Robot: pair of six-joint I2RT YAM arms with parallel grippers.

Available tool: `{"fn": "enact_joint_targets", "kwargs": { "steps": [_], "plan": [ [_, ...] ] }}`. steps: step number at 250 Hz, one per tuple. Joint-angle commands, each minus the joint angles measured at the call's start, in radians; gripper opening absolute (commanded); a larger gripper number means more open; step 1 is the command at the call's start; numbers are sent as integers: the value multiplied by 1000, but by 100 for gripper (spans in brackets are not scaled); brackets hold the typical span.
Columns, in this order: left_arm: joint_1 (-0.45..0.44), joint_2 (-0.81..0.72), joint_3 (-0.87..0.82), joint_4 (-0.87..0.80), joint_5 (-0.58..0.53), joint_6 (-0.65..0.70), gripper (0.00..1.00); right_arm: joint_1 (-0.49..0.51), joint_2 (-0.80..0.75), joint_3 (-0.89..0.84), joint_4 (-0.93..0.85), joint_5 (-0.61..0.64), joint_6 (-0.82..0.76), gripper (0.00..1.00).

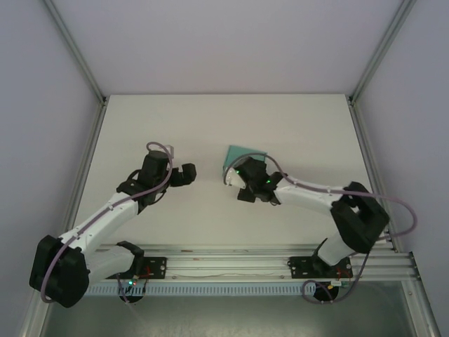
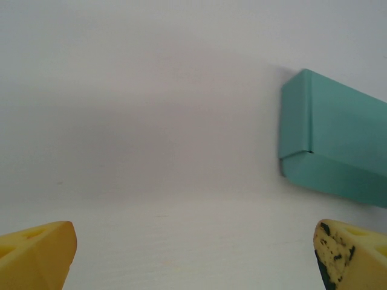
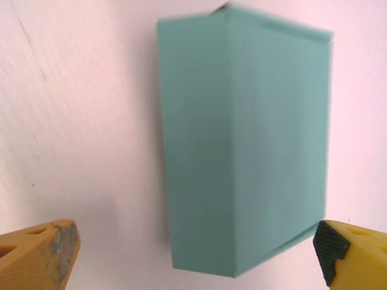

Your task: Assemble paper box

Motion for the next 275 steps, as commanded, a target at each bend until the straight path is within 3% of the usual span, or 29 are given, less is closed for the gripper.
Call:
{"fn": "enact_joint_targets", "kwargs": {
  "steps": [1,34,73,124,171,220,275],
  "plan": [
    [-25,50,-43,177,189,38,100,-113,-88,30,40,-187,192,100],
    [-128,186,-36,352,224,42,98,-293,-25,156,46,-359,501,98],
    [-224,373,-6,588,246,36,88,-382,166,352,-89,-440,625,89],
    [-240,548,38,734,289,23,86,-417,371,526,-217,-597,595,84],
    [-246,650,85,803,314,20,84,-416,498,610,-281,-624,561,83],
    [-246,717,145,763,273,35,83,-417,583,676,-358,-716,551,79],
    [-246,773,178,776,204,28,83,-412,661,740,-492,-827,525,67]
  ]
}}
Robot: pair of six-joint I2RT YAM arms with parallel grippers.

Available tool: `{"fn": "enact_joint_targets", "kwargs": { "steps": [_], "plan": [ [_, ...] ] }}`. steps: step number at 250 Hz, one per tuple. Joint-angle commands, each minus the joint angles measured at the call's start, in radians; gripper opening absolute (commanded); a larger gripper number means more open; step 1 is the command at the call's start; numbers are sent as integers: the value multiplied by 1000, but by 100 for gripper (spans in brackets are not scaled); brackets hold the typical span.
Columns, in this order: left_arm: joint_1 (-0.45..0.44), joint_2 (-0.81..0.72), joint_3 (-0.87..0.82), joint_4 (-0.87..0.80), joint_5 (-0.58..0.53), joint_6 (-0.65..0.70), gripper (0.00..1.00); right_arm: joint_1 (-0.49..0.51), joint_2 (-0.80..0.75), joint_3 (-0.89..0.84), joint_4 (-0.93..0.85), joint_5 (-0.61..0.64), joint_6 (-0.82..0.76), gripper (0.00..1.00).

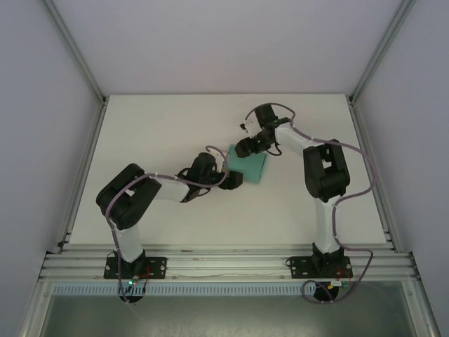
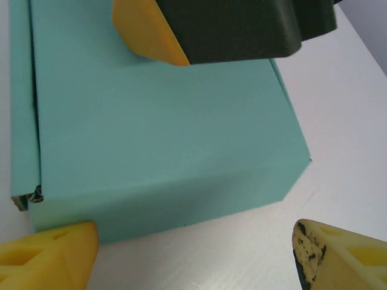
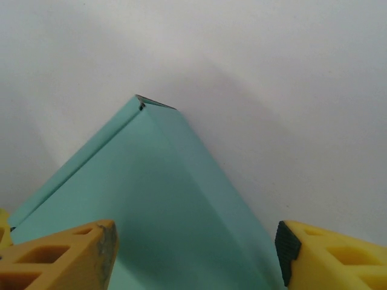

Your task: Assemble paper box

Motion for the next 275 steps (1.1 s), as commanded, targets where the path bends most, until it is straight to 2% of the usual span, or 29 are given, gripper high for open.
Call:
{"fn": "enact_joint_targets", "kwargs": {
  "steps": [1,56,77,116,130,171,190,248,275],
  "plan": [
    [-11,39,39,41,-48,3,83,12,47,16,-136,-127,-22,66],
    [-11,94,30,157,-108,-58,82,50,97,17,-210,-159,-46,57],
    [-11,120,36,213,-92,-94,81,67,113,5,-213,-170,-56,56],
    [-21,164,57,296,-26,-138,66,93,141,27,-213,-175,-54,51],
    [-27,165,61,288,-46,-148,60,97,143,30,-210,-185,-66,47],
    [-39,192,71,298,-73,-224,48,111,156,44,-217,-203,-86,45],
    [-40,220,109,275,-76,-250,37,118,173,53,-234,-212,-92,42],
    [-43,288,134,331,-91,-337,37,130,183,1,-197,-257,-74,39],
    [-46,283,119,314,-129,-350,47,133,177,-19,-178,-267,-64,38]
  ]
}}
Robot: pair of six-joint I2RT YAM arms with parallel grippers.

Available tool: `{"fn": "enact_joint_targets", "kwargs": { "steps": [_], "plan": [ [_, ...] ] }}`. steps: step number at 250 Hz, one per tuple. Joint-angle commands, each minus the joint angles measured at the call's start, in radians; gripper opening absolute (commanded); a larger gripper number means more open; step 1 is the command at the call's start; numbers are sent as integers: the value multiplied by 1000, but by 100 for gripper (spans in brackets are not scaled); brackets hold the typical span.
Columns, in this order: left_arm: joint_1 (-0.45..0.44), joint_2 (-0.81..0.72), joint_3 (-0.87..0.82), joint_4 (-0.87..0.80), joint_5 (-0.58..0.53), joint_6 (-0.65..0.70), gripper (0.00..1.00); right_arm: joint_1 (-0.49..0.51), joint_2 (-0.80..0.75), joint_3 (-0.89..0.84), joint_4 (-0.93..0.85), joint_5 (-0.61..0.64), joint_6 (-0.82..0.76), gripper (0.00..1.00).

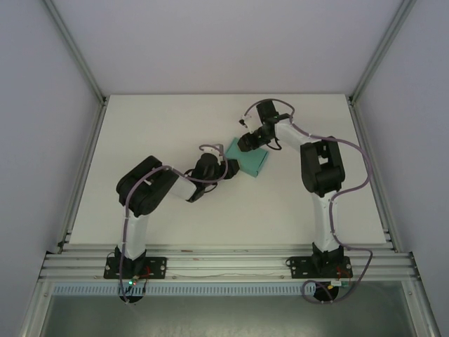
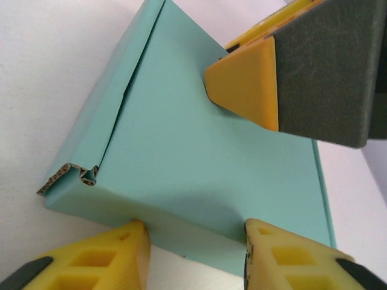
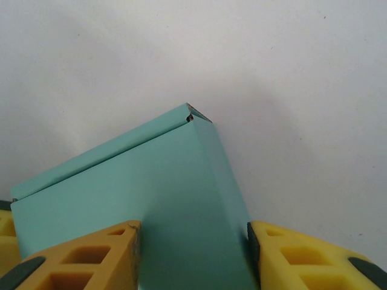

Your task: Assemble paper box

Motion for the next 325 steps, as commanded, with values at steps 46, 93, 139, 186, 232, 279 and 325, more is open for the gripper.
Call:
{"fn": "enact_joint_targets", "kwargs": {
  "steps": [46,93,139,186,232,279,325],
  "plan": [
    [-55,45,122,-222,-11,-51,50,148,91,-94,-223,-165,82,39],
    [-55,10,205,-560,-129,-133,52,149,80,-100,-207,-120,132,37],
    [-57,7,280,-737,-167,-165,59,149,82,-96,-211,-107,137,36],
    [-54,67,383,-851,-138,-163,60,149,75,-101,-219,-95,124,35],
    [-53,77,407,-881,-133,-160,49,148,83,-95,-234,-116,114,33],
    [-52,95,423,-871,-106,-162,28,148,92,-87,-262,-144,91,32],
    [-51,109,430,-861,-105,-174,0,148,94,-84,-267,-163,81,32]
  ]
}}
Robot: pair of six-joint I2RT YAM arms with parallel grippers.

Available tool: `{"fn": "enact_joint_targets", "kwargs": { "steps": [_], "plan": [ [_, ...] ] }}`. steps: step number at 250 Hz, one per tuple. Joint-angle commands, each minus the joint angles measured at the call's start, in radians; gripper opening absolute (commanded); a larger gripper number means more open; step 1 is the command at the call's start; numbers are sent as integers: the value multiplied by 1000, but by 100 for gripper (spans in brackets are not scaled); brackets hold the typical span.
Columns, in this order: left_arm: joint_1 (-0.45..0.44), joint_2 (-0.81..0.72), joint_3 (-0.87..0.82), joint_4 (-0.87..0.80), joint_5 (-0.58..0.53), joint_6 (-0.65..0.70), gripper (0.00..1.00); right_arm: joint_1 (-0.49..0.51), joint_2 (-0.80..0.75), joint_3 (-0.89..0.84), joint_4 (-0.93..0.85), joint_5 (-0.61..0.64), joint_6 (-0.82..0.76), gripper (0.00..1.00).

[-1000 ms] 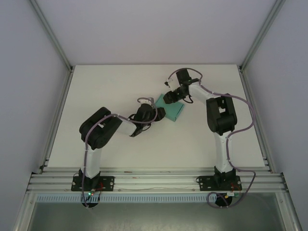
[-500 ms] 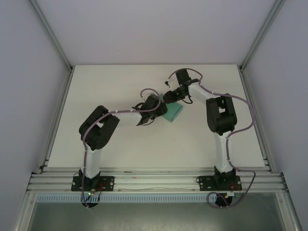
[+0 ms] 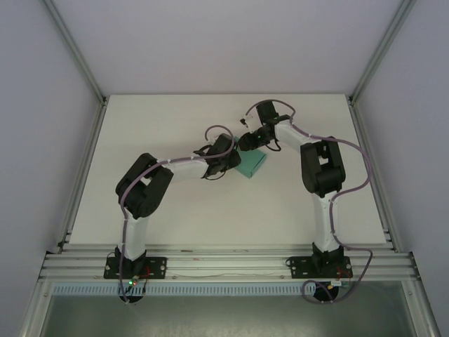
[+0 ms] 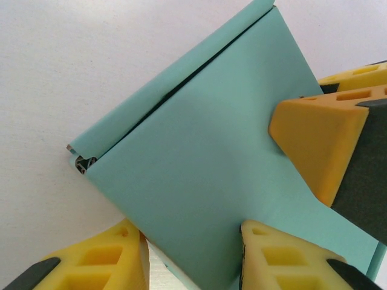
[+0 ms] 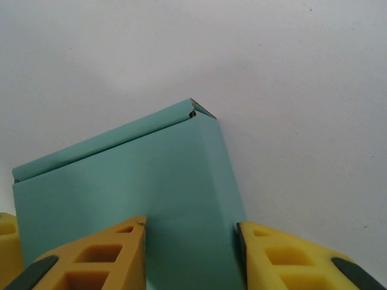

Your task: Assemble paper box

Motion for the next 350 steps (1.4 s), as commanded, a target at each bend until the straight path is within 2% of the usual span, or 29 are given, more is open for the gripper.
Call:
{"fn": "enact_joint_targets", "kwargs": {
  "steps": [1,75,110,118,125,171,189,213,255,272,316,350],
  "plan": [
    [-21,130,3,21,73,17,0,147,102,-71,-288,-176,-5,32],
    [-22,108,-23,54,72,21,0,147,100,-68,-279,-171,5,32],
    [-29,60,-38,49,50,49,0,144,79,-71,-253,-113,41,32],
    [-29,43,-42,47,44,55,14,141,74,-72,-246,-89,55,32],
    [-28,28,-51,51,42,60,22,137,70,-71,-242,-72,65,32],
    [-28,-42,-82,46,62,72,47,106,51,-80,-226,67,130,31],
    [-29,-64,-99,48,57,71,53,103,32,-98,-208,104,139,31],
    [-29,-89,-116,49,46,75,57,99,0,-120,-178,86,140,31],
    [-29,-106,-132,56,49,84,70,97,-51,-124,-130,63,146,41],
    [-29,-126,-140,61,45,84,70,95,-61,-103,-134,62,149,42],
    [-29,-162,-159,63,36,84,72,82,-85,-63,-110,28,176,58],
    [-29,-191,-176,60,10,89,73,64,-116,-65,-75,24,200,63]
  ]
}}
